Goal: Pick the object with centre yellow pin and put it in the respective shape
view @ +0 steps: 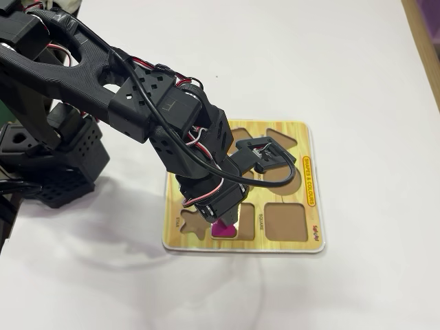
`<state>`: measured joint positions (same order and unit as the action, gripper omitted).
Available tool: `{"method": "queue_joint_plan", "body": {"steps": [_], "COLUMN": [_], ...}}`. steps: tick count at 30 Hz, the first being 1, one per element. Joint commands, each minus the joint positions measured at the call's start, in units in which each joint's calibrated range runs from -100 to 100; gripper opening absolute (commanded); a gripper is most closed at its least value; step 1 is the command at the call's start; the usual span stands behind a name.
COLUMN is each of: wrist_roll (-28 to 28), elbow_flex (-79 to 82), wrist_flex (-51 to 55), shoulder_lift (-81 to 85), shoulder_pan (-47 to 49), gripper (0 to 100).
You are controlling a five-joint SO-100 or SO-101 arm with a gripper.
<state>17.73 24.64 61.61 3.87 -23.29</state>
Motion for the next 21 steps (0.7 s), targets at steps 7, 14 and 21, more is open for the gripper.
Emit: {"method": "queue_joint_plan", "body": {"steps": [7, 14, 21], "wrist_roll": [-0.1, -0.1, -0.1], "elbow_flex": [-4.7, -4.7, -4.7], "wrist_flex": [-4.7, -4.8, -5.8], "shoulder_lift": [1.4, 0.7, 0.6], "shoulder_pan": [3.8, 6.6, 6.9], "gripper": [1, 1, 1]}}
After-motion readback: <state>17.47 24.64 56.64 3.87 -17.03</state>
